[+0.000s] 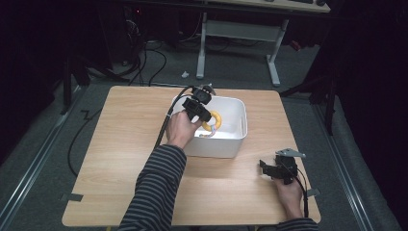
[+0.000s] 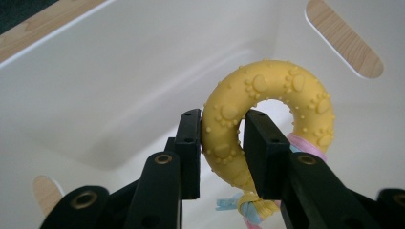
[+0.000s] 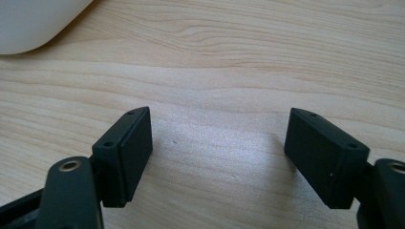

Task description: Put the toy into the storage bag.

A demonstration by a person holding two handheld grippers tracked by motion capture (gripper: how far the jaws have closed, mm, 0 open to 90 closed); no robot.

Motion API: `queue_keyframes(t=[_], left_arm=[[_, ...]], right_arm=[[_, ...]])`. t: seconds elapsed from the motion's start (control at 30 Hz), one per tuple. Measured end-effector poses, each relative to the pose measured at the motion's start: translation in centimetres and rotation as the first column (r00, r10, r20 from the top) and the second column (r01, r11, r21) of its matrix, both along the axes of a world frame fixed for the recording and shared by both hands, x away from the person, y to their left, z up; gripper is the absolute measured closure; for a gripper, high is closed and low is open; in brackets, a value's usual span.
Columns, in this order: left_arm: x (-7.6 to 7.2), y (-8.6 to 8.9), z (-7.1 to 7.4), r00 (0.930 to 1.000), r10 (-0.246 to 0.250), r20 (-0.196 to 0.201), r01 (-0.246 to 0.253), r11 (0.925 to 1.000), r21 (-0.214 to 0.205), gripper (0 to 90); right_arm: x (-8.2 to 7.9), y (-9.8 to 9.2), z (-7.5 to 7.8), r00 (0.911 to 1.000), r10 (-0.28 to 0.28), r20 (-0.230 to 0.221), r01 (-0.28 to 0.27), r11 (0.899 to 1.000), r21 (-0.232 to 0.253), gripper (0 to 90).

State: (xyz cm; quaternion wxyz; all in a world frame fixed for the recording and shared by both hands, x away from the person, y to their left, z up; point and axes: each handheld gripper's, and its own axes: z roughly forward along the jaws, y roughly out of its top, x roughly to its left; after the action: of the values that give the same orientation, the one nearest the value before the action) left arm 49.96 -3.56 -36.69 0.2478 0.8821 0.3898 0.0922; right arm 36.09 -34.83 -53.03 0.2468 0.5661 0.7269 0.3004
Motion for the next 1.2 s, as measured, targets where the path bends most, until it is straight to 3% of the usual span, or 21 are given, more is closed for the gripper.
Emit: queue_keyframes(t=[0.57,0.7,1.07,1.17,1.2], left_arm=[[-0.5,-0.7,-2.0,0.9963,-0.039,-0.077,0.042,0.9983,0.039,68.5],[-0.9,-0.8,-2.0,0.9954,-0.05,-0.081,0.052,0.9982,0.03,68.5],[-1.1,-1.0,-2.2,0.9958,-0.066,-0.063,0.07,0.9955,0.063,66.5],[-1.2,-0.8,-2.2,0.9967,-0.061,-0.052,0.064,0.997,0.044,58.4],[-1.2,-0.4,-1.9,0.9977,-0.05,-0.046,0.049,0.9988,-0.005,57.7]], right_arm=[[0.0,0.0,0.0,1.0,0.0,0.001,0.0,1.0,-0.001,24.7],[0.0,0.0,0.0,1.0,0.001,0.001,-0.001,1.0,0.0,24.7],[0.0,0.1,0.0,1.0,0.01,0.0,-0.01,1.0,0.001,24.7],[0.0,0.1,0.0,0.9999,0.011,0.0,-0.011,1.0,0.002,24.7],[0.0,0.1,0.0,0.9999,0.012,-0.001,-0.012,1.0,0.003,24.7]])
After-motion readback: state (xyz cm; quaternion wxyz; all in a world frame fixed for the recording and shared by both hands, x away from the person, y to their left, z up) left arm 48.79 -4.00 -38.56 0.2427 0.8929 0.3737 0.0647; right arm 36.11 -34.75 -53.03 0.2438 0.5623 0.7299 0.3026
